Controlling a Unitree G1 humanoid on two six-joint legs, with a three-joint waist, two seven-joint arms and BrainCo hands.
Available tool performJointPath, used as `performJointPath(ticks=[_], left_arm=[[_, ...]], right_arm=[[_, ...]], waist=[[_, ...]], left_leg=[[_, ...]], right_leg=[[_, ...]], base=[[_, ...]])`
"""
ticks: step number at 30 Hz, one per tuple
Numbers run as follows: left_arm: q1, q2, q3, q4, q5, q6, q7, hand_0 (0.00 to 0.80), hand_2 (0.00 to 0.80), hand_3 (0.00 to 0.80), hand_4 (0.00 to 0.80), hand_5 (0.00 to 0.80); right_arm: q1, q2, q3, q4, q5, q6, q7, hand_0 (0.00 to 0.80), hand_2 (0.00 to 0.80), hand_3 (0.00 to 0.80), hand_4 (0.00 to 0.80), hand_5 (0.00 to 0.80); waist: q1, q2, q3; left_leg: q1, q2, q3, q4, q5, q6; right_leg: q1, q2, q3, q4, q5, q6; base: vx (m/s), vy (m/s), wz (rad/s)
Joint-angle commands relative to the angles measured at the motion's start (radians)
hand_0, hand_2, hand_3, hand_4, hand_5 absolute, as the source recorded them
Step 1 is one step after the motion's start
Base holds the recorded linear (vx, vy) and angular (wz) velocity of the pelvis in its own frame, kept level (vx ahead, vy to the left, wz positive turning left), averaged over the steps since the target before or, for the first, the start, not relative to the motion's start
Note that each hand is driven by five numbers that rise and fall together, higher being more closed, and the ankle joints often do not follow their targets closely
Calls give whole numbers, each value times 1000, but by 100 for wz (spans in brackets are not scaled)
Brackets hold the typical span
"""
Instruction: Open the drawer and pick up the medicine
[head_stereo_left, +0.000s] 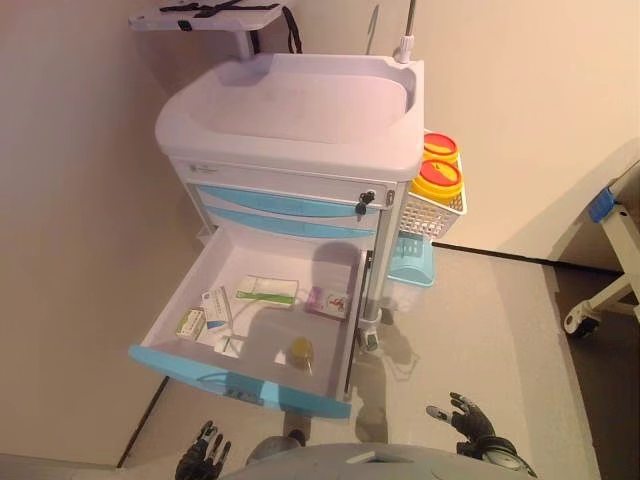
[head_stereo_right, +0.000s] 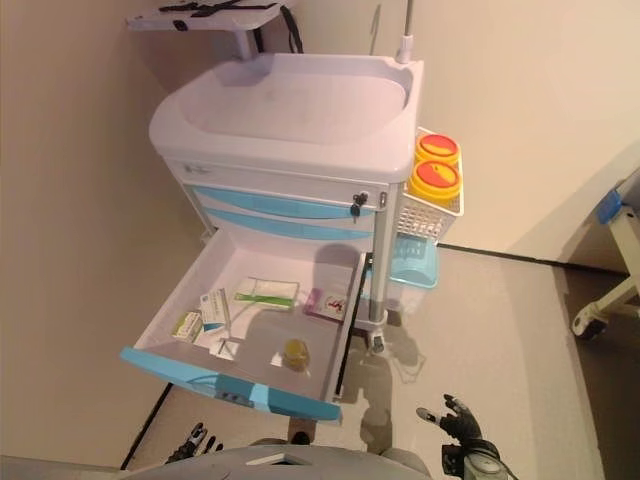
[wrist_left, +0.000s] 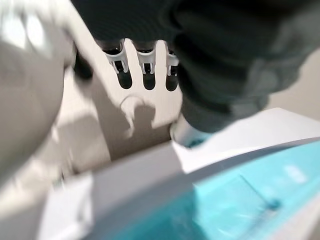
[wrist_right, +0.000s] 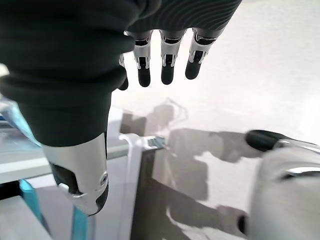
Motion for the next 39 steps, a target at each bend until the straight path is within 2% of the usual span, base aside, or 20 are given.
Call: performJointPath(ticks=[1, 5, 7, 8, 12, 15, 20, 27, 33, 39], left_arm=[[-70, 25, -85, -4, 326, -71, 122, 0, 0, 0, 0, 0], [-91, 58, -239, -41, 555, -53, 201, 0, 0, 0, 0, 0], [-95, 73, -268, -48, 601, -34, 212, 0, 0, 0, 0, 0], [-96, 85, -283, -53, 627, -20, 221, 0, 0, 0, 0, 0], [-81, 99, -293, -44, 680, 17, 251, 0, 0, 0, 0, 0], [-66, 102, -279, -27, 710, 36, 245, 0, 0, 0, 0, 0], [-53, 100, -250, -15, 719, 55, 221, 0, 0, 0, 0, 0], [-60, 104, -282, -42, 722, 66, 199, 0, 0, 0, 0, 0], [-79, 124, -326, -81, 726, 96, 183, 0, 0, 0, 0, 0], [-80, 131, -344, -84, 740, 105, 177, 0, 0, 0, 0, 0]], right_arm=[[-76, 17, 18, -38, -17, -106, -59, 0, 0, 0, 0, 0], [-101, -22, 88, -171, -113, -121, -117, 0, 0, 0, 0, 0], [-118, -44, 111, -228, -159, -117, -148, 0, 0, 0, 0, 0], [-134, -67, 128, -296, -185, -88, -182, 0, 0, 0, 0, 0], [-183, -136, 149, -512, -302, -44, -321, 0, 0, 0, 0, 0], [-215, -184, 183, -683, -448, -36, -396, 0, 0, 0, 0, 0], [-304, -246, 252, -826, -647, -78, -391, 0, 0, 0, 0, 0], [-447, -319, 399, -875, -763, -131, -306, 0, 0, 0, 0, 0], [-564, -312, 548, -767, -832, -63, -206, 0, 0, 0, 0, 0], [-587, -252, 617, -564, -913, -33, -147, 0, 0, 0, 0, 0]], waist=[[-10, -44, 9], [-17, -42, 3], [-18, -43, 2], [-17, -47, 2], [-18, -54, -1], [-19, -58, -3], [-5, -66, -4], [48, -78, 0], [112, -84, 4], [162, -85, 5]], left_leg=[[31, -84, 27, -11, -95, 49], [37, -84, 33, -35, -83, 51], [38, -84, 37, -38, -82, 53], [40, -84, 41, -38, -83, 55], [42, -83, 56, -41, -89, 61], [41, -82, 66, -48, -91, 62], [36, -78, 69, -62, -87, 58], [20, -81, 37, -81, -71, 50], [-2, -88, -5, -85, -57, 47], [-14, -93, -39, -89, -47, 49]], right_leg=[[71, -6, 28, -104, 26, 21], [67, -4, 33, -112, 36, 29], [67, -5, 37, -116, 40, 32], [67, -5, 38, -120, 43, 34], [65, -7, 47, -132, 53, 39], [59, -9, 53, -138, 57, 44], [52, -15, 48, -145, 59, 54], [56, -29, 4, -161, 63, 63], [59, -43, -48, -166, 61, 66], [66, -53, -87, -167, 61, 67]], base=[[-18, 25, 9], [-30, 21, 8], [-10, 9, 2], [0, 0, 0], [0, 0, 0], [-9, 16, -3], [-3, 5, -1], [-19, -6, 6], [-15, -5, 29], [2, -4, 23]])
